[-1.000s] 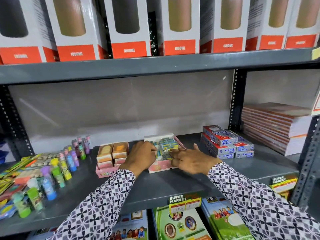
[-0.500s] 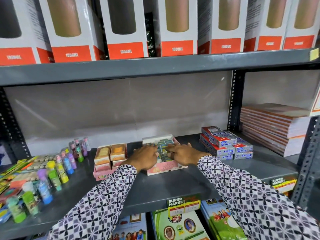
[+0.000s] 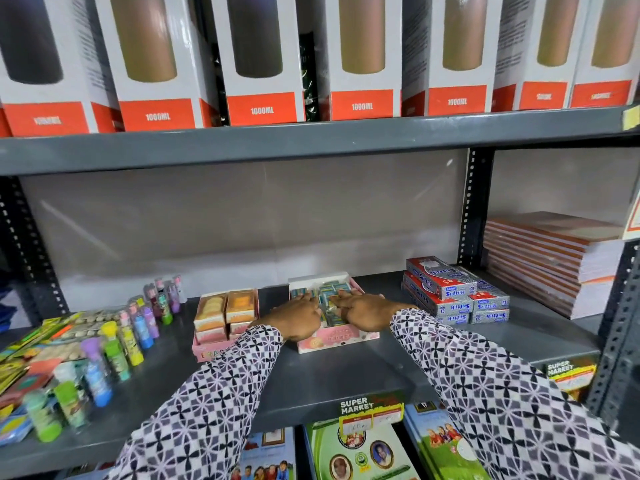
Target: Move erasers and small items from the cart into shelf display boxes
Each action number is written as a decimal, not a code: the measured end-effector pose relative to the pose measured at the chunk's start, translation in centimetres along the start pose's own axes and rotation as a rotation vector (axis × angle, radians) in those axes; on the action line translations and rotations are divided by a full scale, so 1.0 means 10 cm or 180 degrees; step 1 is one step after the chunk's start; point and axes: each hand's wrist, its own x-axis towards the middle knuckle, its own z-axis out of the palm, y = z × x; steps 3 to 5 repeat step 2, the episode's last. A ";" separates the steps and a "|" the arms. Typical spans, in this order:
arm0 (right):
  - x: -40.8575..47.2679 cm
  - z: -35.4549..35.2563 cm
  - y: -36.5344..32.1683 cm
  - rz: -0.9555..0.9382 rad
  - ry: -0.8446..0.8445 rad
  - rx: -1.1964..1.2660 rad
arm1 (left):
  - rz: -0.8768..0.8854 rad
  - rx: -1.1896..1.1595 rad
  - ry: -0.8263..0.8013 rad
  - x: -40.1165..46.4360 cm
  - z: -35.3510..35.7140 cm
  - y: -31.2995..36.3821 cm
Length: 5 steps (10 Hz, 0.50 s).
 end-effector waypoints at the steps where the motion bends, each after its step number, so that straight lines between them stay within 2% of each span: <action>1: -0.16 0.03 -0.11 -0.0027 0.0484 0.0357 | 0.0046 -0.0206 0.0515 -0.28 -0.05 0.07; 2: -0.30 0.09 -0.20 -0.0101 0.1271 0.0001 | 0.0096 -0.0023 0.1436 -0.55 -0.02 0.07; 5: -0.30 0.09 -0.20 -0.0101 0.1271 0.0001 | 0.0096 -0.0023 0.1436 -0.55 -0.02 0.07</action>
